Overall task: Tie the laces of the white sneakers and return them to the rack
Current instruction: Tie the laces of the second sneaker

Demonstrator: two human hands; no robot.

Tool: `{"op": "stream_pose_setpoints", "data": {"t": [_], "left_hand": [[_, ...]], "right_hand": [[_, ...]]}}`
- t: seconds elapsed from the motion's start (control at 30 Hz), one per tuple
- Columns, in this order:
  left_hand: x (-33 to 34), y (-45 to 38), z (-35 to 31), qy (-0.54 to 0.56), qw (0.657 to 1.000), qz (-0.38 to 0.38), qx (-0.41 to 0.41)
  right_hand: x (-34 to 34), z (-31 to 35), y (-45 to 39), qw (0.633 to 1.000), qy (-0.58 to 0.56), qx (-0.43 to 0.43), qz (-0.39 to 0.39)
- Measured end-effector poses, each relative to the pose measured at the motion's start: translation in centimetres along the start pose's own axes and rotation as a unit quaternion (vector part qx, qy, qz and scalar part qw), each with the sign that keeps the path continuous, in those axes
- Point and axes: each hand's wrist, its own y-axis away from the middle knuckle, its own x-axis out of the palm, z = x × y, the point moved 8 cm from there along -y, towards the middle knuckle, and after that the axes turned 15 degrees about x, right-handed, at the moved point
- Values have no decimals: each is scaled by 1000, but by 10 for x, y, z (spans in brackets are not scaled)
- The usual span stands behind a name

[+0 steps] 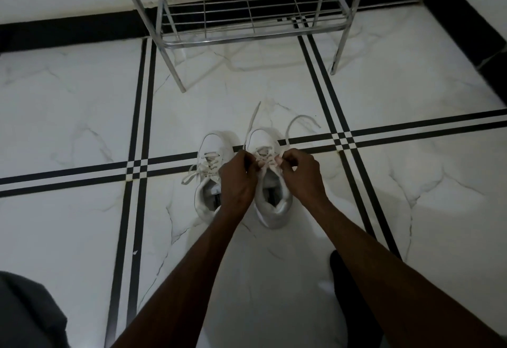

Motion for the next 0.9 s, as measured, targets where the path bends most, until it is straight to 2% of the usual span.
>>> {"op": "stream_pose_setpoints", "data": {"t": [0.17, 0.33, 0.53, 0.63, 0.73, 0.83, 0.9], "left_hand": [[5, 1, -10, -45, 999, 18, 6], [7, 3, -9, -34, 999, 5, -16], [2, 11, 0, 38, 996, -39, -67], [2, 10, 8, 50, 996, -33, -69], [6, 9, 7, 111, 990, -16, -82], [9, 12, 5, 227, 964, -18, -137], [3, 8, 3, 269, 951, -31, -152]], "right_hand": [[1, 3, 3, 999, 44, 7, -21], [1, 5, 8, 995, 72, 19, -59], [2, -7, 2, 993, 22, 107, -54], [4, -6, -2, 994, 13, 103, -20], [7, -6, -7, 994, -21, 104, 37], [7, 1, -10, 977, -135, 126, 102], [0, 13, -13, 967, -192, 120, 118]]}}
